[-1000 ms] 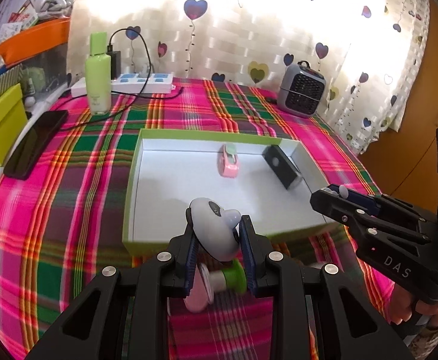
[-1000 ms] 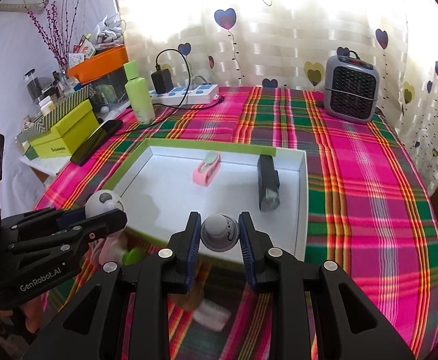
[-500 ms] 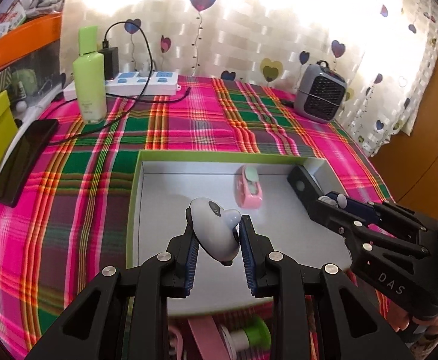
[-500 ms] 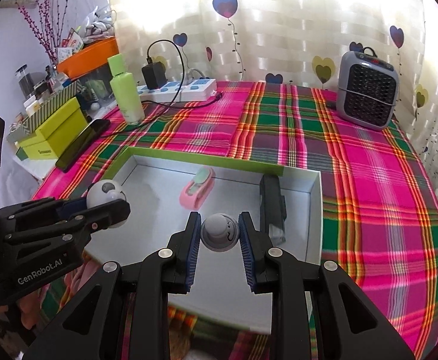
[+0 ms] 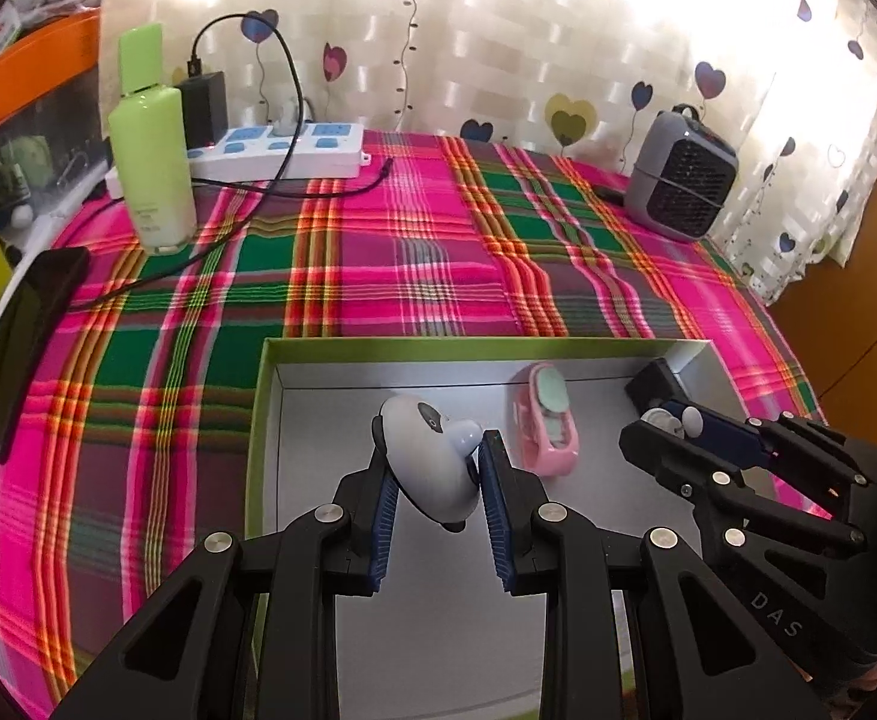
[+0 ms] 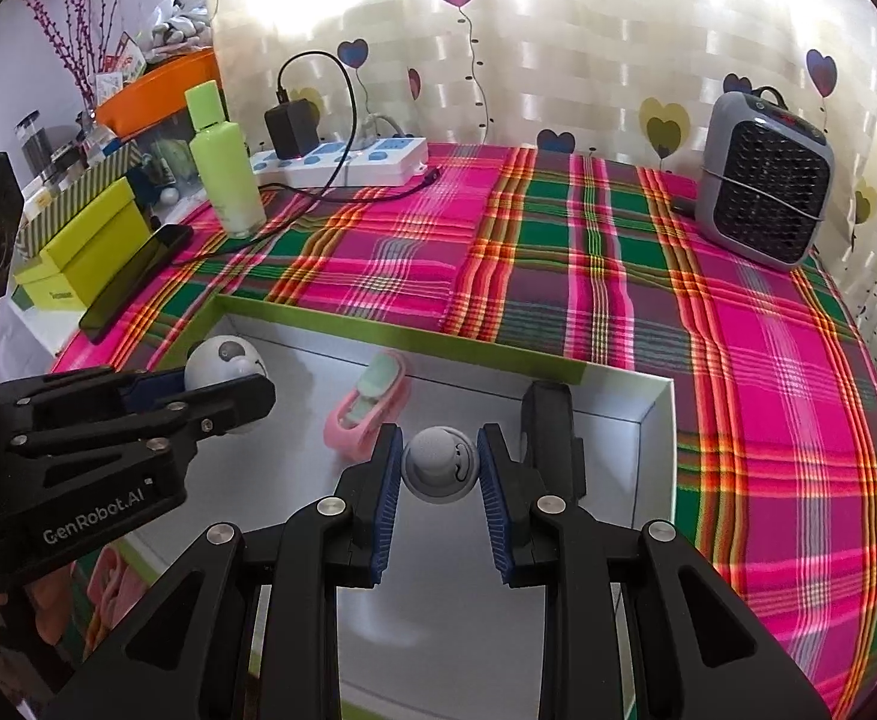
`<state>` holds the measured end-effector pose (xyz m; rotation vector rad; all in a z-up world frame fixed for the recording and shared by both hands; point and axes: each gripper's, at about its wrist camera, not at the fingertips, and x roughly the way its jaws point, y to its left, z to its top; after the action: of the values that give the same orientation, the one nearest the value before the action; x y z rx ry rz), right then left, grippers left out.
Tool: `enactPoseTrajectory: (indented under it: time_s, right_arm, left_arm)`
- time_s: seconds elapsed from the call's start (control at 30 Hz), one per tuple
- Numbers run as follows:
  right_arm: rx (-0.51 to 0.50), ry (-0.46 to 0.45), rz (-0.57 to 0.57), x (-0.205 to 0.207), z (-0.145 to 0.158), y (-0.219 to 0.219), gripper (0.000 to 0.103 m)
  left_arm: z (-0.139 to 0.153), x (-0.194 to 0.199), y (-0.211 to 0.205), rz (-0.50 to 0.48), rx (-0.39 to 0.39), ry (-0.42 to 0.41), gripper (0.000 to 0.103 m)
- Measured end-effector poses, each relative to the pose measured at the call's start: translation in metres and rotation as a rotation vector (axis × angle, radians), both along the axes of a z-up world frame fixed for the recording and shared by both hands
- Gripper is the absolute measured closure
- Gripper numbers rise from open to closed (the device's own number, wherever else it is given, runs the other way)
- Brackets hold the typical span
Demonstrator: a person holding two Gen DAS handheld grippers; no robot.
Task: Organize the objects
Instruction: 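Carry the ball with the left tool while the right tool carries the knob into the box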
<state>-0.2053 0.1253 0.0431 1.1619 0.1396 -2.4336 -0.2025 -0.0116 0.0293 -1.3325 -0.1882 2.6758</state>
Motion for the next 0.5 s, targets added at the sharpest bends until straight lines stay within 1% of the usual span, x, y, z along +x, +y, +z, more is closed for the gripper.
enactPoseTrajectory:
  time_s: [0.3,0.37,0.5]
  right_arm:
    - [0.018,-0.016,0.013,-0.011,-0.008,-0.007,0.076]
    - [0.024,-0.016,0.016,-0.011,-0.009,-0.008,0.076]
    - [0.032,-0.022,0.017,-0.014,-0.012,-0.011,0.076]
  left_arm:
    - [-0.007,-0.012,-0.003,0.016,-0.01,-0.009,0.078]
    - [-0.007,-0.013,-0.004,0.02,-0.002,-0.009,0.078]
    - [-0.007,-0.016,-0.004,0.019,-0.022,-0.01,0.078]
